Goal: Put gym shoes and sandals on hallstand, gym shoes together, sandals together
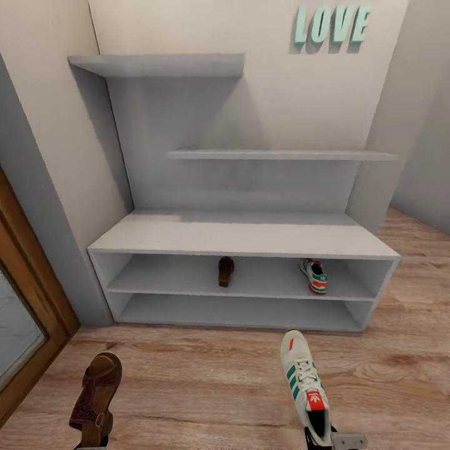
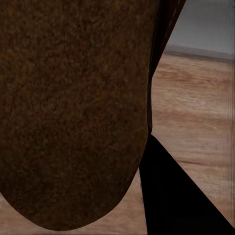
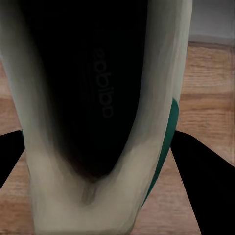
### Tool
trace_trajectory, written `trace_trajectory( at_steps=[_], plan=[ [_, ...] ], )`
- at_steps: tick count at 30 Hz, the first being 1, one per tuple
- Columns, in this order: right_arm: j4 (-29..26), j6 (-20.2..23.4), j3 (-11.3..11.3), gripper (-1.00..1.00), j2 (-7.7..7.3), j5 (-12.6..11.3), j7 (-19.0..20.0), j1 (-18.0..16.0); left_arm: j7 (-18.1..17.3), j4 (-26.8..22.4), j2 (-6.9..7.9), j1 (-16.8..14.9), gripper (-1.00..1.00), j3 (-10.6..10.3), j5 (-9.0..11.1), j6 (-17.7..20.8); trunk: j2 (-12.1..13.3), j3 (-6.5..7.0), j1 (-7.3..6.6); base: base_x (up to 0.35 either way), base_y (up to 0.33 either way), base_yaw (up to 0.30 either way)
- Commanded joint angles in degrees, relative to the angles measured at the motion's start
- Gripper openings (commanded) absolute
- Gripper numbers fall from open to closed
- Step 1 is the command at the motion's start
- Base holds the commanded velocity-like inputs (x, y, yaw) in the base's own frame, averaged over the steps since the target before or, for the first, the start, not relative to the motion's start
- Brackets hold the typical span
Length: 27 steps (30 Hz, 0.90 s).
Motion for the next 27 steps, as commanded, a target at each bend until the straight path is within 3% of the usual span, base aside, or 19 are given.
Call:
trace_trajectory(
  at_steps=[1, 12, 27],
  plan=[
    [0.0, -0.2, 0.5, -1.0, -0.08, -0.4, -0.3, -0.1, -0.5, 0.0, -0.09, 0.0, -1.0, 0.4, -0.2, -0.1, 0.0, -0.03, -0.03, -0.211, 0.134, -0.282],
    [0.1, -0.2, 0.7, -1.0, -0.08, -0.2, 0.1, -0.1, -0.4, 0.1, -0.09, 0.0, -1.0, 0.4, -0.2, 0.0, 0.0, 0.02, -0.03, -0.128, 0.204, -0.09],
    [-0.5, -0.1, 0.8, -1.0, -0.02, -0.5, -0.1, -0.1, -0.5, 0.1, -0.16, 0.0, -1.0, 0.4, -0.3, -0.1, 0.0, 0.02, -0.03, -0.002, 0.016, -0.001]
  ],
)
